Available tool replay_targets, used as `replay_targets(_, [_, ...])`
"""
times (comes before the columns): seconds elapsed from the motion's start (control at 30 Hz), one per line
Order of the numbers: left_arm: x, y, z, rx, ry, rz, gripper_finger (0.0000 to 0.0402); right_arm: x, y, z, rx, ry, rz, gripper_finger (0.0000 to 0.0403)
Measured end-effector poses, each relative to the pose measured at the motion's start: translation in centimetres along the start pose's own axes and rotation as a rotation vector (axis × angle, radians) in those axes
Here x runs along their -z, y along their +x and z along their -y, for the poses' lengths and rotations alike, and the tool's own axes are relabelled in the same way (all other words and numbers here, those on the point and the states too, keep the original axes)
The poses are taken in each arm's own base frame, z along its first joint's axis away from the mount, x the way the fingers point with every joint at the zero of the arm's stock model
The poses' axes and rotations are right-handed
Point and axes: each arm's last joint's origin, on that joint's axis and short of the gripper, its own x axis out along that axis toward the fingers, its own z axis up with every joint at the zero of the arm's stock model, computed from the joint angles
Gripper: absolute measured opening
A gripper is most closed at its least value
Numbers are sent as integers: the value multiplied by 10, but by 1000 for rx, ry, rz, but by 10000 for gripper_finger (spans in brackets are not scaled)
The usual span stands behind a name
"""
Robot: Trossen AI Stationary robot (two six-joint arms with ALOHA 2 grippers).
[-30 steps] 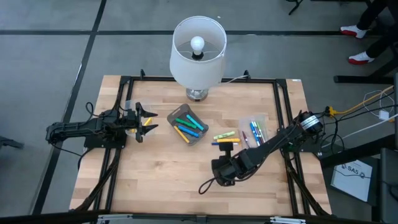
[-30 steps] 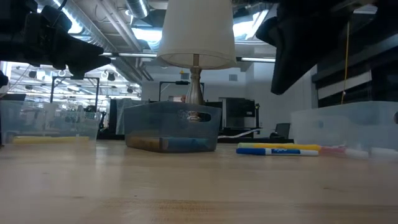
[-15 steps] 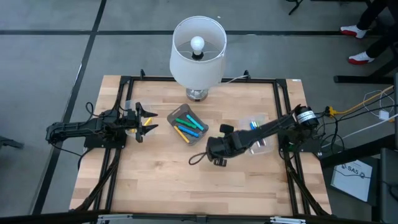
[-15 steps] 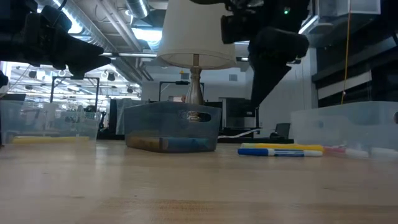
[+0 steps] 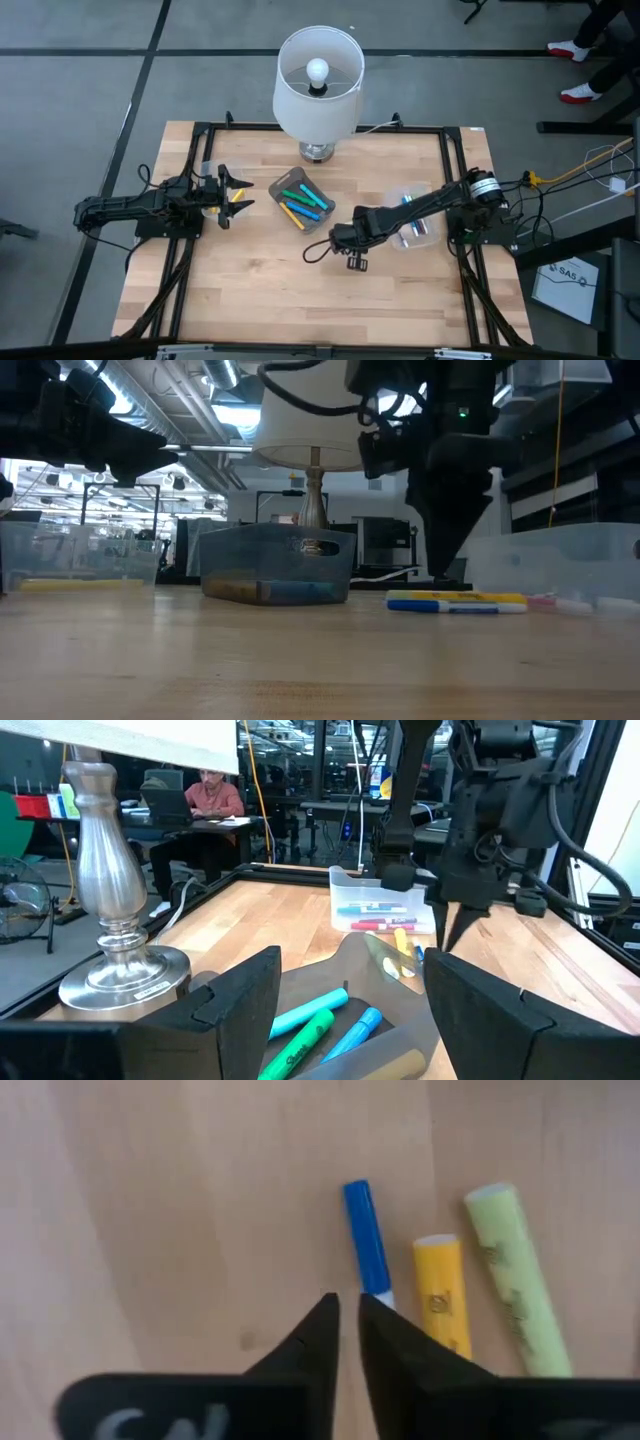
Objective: Pick & Place Markers
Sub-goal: Put the dark blue highlighter into the right transparent bin
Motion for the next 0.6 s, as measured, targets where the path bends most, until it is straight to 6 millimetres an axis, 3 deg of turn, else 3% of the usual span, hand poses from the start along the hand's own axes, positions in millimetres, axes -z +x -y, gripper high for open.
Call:
replay_targets(0.27, [0,0,0,0,0,3,240,10,14,3,13,-97,-22,128])
replay_targets(0.6, [0,0,0,-1,-1,4,240,14,24,4,-21,-175,-10,132])
